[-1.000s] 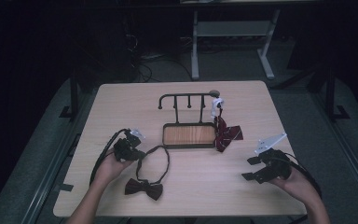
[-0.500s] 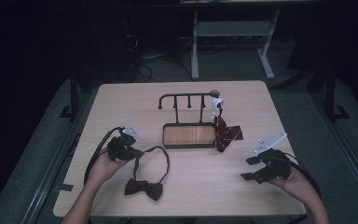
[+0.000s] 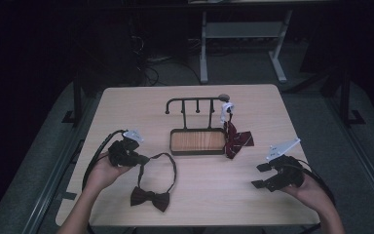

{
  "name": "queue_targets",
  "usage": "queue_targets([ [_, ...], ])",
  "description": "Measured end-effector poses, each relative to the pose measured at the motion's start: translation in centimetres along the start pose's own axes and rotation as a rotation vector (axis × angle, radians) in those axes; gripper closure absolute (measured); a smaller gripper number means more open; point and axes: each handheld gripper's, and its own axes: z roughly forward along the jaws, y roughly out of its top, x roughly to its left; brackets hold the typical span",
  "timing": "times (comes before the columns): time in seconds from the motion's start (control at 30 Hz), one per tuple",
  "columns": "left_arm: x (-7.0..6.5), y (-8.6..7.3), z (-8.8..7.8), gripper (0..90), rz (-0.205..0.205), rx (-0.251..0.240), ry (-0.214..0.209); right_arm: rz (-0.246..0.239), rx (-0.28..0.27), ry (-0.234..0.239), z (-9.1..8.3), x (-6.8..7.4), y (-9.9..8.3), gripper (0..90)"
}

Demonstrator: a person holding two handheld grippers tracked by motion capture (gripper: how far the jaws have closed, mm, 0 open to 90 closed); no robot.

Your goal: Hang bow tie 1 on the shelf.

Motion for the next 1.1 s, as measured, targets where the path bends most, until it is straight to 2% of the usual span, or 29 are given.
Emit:
queue_targets([
  [0.1, -0.1, 0.1, -0.4, 89.3, -0.012, -0.01, -0.002, 0.001, 0.002, 0.0, 0.1, 0.0, 0.0, 33.0],
  [0.3, 0.0, 0.2, -1.2, 89.4, 0.0, -0.004, -0.013, 0.002, 0.0, 0.001, 0.1, 0.0, 0.0, 33.0],
  [0.33, -0.1, 0.3, -1.2, 89.5, -0.008, -0.008, -0.014, 0.003, -0.001, 0.001, 0.1, 0.0, 0.0, 33.0],
  [0.47, -0.2, 0.5, -1.6, 89.5, 0.01, 0.004, -0.022, -0.001, 0.0, -0.002, 0.1, 0.0, 0.0, 33.0],
  [0.5, -0.4, 0.5, -1.6, 89.5, 0.001, -0.005, -0.027, -0.001, 0.0, -0.002, 0.0, 0.0, 0.0, 33.0],
  [0.77, -0.6, 1.1, -2.3, 89.5, 0.015, -0.009, -0.048, 0.001, 0.0, -0.004, 0.0, -0.1, 0.0, 33.1],
  [1.1, -1.0, 1.7, -3.2, 89.5, 0.034, -0.007, -0.051, -0.003, -0.003, -0.006, 0.0, -0.2, 0.1, 33.5],
])
